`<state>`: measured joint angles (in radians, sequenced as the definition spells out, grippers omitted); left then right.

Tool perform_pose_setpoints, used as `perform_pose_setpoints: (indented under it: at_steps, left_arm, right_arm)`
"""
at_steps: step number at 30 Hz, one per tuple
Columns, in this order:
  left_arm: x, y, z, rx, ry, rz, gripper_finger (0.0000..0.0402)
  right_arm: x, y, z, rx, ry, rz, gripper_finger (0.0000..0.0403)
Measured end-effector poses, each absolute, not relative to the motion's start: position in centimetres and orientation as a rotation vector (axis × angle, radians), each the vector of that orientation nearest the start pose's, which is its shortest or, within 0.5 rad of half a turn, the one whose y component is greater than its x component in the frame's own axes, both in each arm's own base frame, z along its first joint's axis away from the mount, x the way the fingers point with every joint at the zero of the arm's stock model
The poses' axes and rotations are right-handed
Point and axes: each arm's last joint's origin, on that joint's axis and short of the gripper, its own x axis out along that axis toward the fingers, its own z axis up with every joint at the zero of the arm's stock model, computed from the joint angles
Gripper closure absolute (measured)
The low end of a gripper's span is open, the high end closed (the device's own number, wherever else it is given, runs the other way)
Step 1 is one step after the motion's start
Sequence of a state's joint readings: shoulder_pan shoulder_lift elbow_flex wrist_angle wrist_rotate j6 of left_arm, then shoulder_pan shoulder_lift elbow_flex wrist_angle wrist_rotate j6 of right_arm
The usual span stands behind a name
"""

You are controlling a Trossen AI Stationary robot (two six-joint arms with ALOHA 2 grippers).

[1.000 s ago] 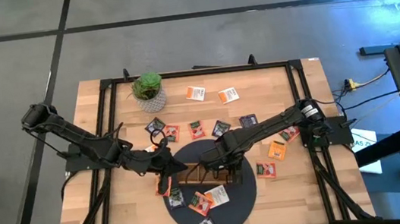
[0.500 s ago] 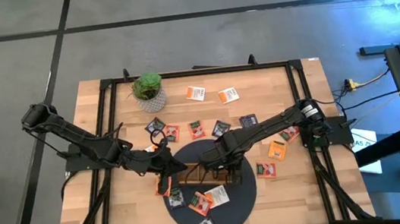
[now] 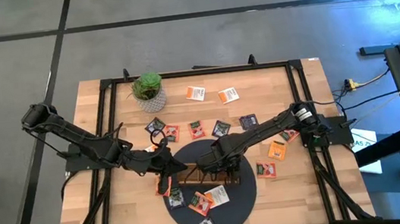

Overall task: Pick & Place Tea
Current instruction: Put the white tea bag into the right slot of the wooden organizer

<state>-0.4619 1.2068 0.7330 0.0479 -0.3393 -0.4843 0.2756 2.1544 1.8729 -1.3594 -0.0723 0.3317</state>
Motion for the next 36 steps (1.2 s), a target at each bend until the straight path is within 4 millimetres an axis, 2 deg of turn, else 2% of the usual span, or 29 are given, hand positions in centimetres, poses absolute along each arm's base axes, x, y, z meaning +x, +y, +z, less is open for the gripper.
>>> perform_pose_setpoints:
  at_steps: [6,15,21,24,28,31,36]
  left_arm:
    - [23.5,-10.6,25.3,-0.311,0.411,-0.023,0.0394]
    - [23.5,-10.6,25.3,-0.311,0.411,-0.023,0.0399]
    - [23.5,-10.6,25.2,-0.302,0.413,-0.025,0.0394]
    - [23.5,-10.6,25.2,-0.256,0.415,-0.034,0.0394]
    - [23.5,-10.7,25.3,-0.229,0.406,-0.042,0.0399]
    - [23.6,-10.7,25.5,-0.246,0.380,-0.047,0.0399]
    - [23.9,-10.8,26.3,-0.281,0.303,-0.063,0.0392]
  right_arm:
    - [39.5,11.4,21.7,0.081,1.658,-0.003,0.0386]
    - [39.5,11.3,21.7,0.090,1.660,-0.015,0.0309]
    - [39.0,10.9,22.6,0.124,1.669,-0.068,0.0288]
    - [38.7,10.5,24.1,0.135,1.644,-0.119,0.0287]
    - [38.2,10.2,27.4,0.105,1.554,-0.151,0.0287]
    - [38.0,10.1,29.8,0.086,1.441,-0.152,0.0287]
    - [37.6,11.1,33.2,-0.017,1.185,-0.172,0.0287]
